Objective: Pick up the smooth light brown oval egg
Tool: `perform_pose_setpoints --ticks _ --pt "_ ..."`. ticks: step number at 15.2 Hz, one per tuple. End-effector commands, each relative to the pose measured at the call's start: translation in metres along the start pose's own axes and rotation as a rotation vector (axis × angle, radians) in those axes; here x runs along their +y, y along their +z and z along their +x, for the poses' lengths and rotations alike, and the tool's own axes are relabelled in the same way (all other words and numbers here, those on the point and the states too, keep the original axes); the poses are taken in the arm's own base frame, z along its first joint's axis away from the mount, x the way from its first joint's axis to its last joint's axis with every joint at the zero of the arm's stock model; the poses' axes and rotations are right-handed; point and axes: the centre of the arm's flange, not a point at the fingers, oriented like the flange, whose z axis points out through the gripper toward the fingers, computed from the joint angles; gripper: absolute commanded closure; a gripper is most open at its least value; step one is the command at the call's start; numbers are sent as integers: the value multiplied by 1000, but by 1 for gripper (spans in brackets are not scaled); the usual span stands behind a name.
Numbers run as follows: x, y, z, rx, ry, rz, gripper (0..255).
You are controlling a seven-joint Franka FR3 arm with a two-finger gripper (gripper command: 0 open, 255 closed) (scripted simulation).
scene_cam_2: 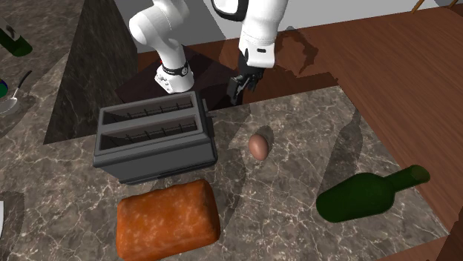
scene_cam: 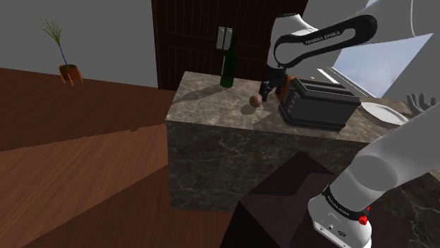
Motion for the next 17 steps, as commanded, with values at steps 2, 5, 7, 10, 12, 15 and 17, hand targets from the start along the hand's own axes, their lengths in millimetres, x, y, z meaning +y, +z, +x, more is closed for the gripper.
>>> perform_pose_setpoints --ticks 2,5,7,10,12,15,17 --pt "5 21 30 13 36 -23 0" --pt "13 42 60 25 70 -47 0" --pt "19 56 80 33 94 -62 0" --pt "28 73 105 43 123 -81 0" --pt "26 83 105 43 123 -81 0" --pt "22 99 106 43 123 -81 0" --pt "20 109 106 43 123 -81 0"
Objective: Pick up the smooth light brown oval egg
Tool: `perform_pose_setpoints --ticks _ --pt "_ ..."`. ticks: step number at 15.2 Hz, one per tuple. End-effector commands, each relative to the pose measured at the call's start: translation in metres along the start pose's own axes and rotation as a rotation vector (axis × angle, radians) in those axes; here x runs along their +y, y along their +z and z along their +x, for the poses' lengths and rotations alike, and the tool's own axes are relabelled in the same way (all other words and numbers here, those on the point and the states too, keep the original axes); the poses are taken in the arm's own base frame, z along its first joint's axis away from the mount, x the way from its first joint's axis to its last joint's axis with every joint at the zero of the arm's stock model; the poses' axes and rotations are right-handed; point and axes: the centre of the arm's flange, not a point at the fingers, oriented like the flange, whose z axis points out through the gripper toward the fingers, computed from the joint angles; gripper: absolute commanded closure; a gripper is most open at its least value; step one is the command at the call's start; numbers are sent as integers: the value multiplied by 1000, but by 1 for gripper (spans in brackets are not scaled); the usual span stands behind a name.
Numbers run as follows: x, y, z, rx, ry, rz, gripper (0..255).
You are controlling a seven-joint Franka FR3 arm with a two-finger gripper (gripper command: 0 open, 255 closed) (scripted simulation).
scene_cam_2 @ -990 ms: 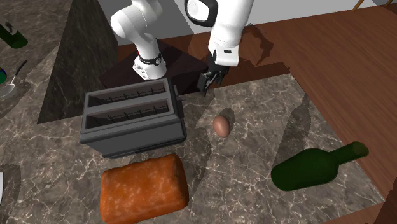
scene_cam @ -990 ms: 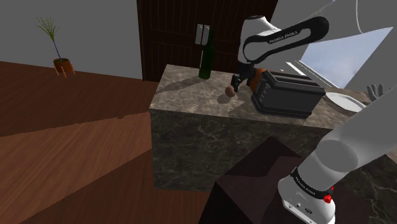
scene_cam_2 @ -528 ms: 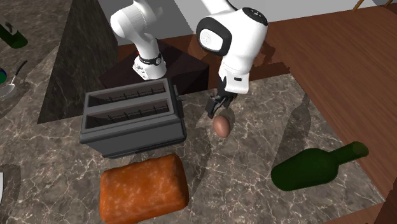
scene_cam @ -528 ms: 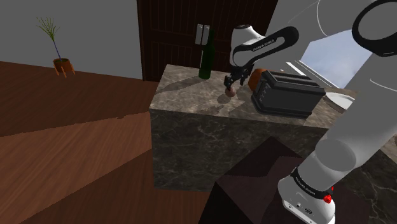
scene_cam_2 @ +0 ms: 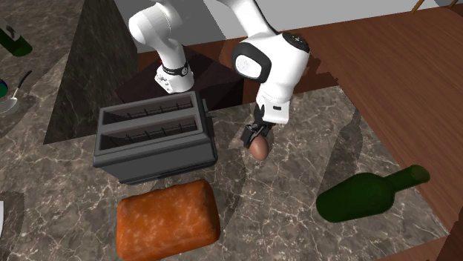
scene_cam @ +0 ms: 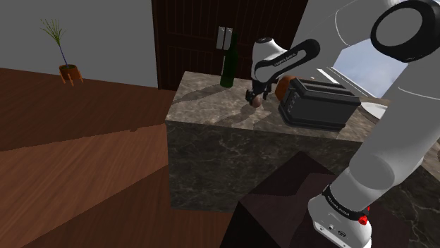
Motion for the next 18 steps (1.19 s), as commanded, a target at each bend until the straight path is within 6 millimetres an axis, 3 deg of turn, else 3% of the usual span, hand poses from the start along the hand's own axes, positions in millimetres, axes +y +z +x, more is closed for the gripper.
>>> perform_pose_setpoints --ticks 1,2,3,12,18 --pt "-2 8 0 0 0 0 0" --pt "-2 8 0 0 0 0 0" --pt "-3 8 0 1 0 0 255" --pt "-2 8 0 0 0 0 255" --pt "6 -22 1 0 0 0 255"
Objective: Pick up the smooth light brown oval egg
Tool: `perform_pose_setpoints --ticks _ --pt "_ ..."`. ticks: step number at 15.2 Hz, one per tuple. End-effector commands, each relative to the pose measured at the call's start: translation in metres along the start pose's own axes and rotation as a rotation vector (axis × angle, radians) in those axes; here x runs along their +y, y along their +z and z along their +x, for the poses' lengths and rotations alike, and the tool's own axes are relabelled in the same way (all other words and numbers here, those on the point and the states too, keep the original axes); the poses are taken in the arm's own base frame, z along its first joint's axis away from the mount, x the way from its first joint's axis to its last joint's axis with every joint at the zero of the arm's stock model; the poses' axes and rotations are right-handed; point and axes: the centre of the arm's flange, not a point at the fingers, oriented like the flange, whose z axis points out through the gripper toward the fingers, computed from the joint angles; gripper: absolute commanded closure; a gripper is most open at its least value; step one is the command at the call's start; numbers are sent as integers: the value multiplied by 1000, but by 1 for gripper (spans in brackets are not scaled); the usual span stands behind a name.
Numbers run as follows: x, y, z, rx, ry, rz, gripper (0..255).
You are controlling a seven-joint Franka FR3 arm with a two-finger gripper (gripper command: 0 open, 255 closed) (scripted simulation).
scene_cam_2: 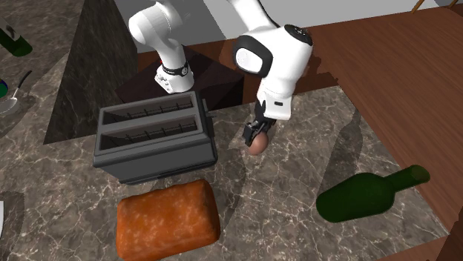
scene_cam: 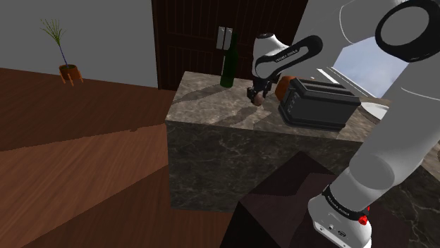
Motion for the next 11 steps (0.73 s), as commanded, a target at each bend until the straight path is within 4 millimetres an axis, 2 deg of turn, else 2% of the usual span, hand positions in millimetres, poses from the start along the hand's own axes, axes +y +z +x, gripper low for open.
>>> perform_pose_setpoints --ticks 1,9,11 --pt "3 -11 1 0 0 0 255" --pt "15 -51 2 0 0 0 255" --pt "16 -52 2 0 0 0 255"
